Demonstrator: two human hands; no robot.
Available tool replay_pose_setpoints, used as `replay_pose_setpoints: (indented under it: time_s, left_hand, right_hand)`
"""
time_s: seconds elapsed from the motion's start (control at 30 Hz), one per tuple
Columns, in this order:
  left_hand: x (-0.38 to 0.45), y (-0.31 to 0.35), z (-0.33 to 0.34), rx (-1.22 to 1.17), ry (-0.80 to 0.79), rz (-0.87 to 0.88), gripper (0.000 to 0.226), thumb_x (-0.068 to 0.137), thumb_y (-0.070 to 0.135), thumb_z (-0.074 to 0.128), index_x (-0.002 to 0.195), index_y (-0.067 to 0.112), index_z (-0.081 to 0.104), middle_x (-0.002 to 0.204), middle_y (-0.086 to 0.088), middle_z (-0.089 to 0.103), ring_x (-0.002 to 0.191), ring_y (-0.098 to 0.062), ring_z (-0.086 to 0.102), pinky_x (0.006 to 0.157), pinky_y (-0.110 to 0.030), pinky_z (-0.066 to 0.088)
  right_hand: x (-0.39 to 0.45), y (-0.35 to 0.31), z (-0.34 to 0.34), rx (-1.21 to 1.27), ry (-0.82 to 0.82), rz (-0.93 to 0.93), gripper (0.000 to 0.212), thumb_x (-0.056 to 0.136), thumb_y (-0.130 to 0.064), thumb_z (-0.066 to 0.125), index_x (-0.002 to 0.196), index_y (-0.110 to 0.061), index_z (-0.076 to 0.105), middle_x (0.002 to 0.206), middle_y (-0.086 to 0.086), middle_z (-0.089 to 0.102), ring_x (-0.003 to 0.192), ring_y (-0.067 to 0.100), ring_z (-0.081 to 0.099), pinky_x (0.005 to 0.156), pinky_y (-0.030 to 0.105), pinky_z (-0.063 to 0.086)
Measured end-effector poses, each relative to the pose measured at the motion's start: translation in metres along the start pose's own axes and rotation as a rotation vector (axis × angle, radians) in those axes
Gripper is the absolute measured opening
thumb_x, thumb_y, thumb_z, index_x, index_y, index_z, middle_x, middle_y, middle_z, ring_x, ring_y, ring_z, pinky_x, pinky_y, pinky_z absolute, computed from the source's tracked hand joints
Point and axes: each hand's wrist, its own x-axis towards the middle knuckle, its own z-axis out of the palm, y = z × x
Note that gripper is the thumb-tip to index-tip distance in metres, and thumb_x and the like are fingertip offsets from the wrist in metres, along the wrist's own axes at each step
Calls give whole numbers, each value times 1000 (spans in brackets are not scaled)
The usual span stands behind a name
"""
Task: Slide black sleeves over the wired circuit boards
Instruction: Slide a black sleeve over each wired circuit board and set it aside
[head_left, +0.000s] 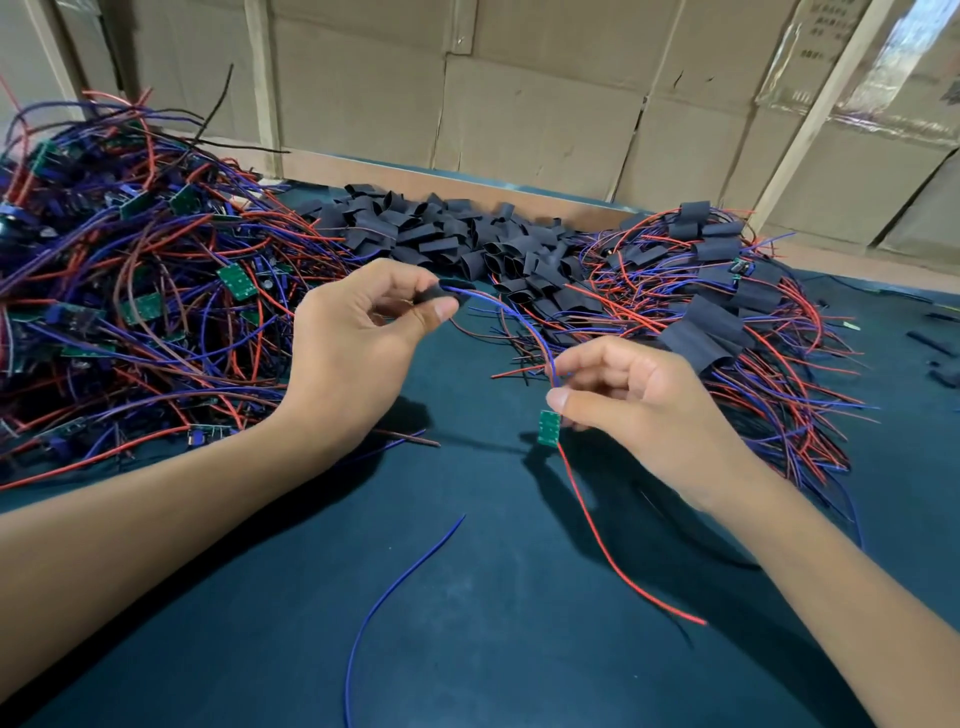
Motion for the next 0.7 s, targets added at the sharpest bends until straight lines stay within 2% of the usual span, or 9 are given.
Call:
replay_pose_setpoints:
  time_s: [0.1,0.2,0.3,0.37,0.43,0.5,0.57,0.6,0.7]
  left_hand:
    - [1,-3,0,-22,16,-24,18,82,35,79,81,50,69,75,18,70,70,-6,62,70,-29,52]
    - [0,-2,0,-15,16,-24,15,82,37,77,83,50,68,77,19,70,71,-5,61,73,-33,54]
    - [-2,0,0,5,-5,-25,17,84,36,76,86,50,66,84,22,70,77,-1,62,76,-36,55]
    - [-4,2,0,102,-34,3,24,85,36,76,88,55,62,92,35,64,89,4,60,75,-26,48]
    - [-6,4,1,218,-50,43,28,85,36,76,91,57,59,98,46,56,101,4,53,82,-17,41]
    - [-8,2,1,293,-59,94,25,86,35,75,99,49,60,99,42,56,106,-1,47,94,-21,40]
    - [-9,2,1,369,-63,141,24,88,34,74,107,40,62,102,33,59,109,-9,45,101,-41,41]
    - [-9,2,0,399,-65,157,24,88,35,73,109,37,62,105,29,60,110,-12,44,101,-46,40]
    - [-10,2,0,449,-68,196,25,89,36,72,113,35,62,111,26,60,113,-13,44,97,-36,31]
  right_hand:
    - [0,2,2,-237,-34,8,7,85,-21,80,90,-25,77,88,-11,77,82,6,70,81,22,53]
    - [1,4,3,-313,-12,23,4,87,-22,78,86,-26,75,86,-13,76,81,5,70,82,22,52]
    - [2,5,3,-220,15,49,5,90,-18,74,88,-22,73,83,-8,76,77,5,69,77,22,51]
    - [3,4,3,-118,41,48,8,92,-11,70,87,-17,71,77,1,75,72,8,69,70,20,50]
    - [3,1,3,13,85,49,13,93,-2,64,83,-11,67,73,10,71,70,18,70,66,25,54]
    - [4,-3,2,147,121,51,21,94,4,57,78,-9,63,71,10,65,68,28,72,65,36,60]
    - [4,-7,2,256,132,44,21,90,2,57,74,-10,62,70,11,58,66,35,72,68,47,62]
    - [4,-8,3,314,127,43,17,85,0,58,72,-10,63,71,15,54,65,36,71,68,50,62]
    - [3,-9,2,447,91,40,10,78,2,62,74,-6,66,73,18,53,63,32,68,61,47,60]
